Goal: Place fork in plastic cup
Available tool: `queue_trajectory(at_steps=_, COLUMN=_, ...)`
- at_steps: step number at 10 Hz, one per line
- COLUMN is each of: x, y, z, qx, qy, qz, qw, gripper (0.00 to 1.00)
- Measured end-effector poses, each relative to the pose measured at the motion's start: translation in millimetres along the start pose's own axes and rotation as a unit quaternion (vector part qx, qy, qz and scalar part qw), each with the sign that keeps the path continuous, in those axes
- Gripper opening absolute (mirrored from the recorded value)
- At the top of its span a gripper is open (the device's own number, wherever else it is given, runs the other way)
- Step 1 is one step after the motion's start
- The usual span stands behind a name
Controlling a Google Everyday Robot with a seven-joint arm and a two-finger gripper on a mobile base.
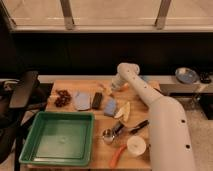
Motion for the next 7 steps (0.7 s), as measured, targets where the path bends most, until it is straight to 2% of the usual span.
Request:
queue_trajectory(at_steps=3, x=0.0, y=0.0, z=0.0, qx=0.000, qy=0.000, qz=0.000, qw=1.0000, gripper=0.59)
queue_trajectory(at_steps=4, x=0.1, y=-0.2, z=-0.1, qx=0.000, qy=0.000, qz=0.000, qw=1.0000, gripper=0.63)
queue_trajectory(at_steps=7, x=-0.1, y=0.0, z=-0.3, qx=0.000, qy=0.000, qz=0.000, qw=1.0000, gripper=0.63)
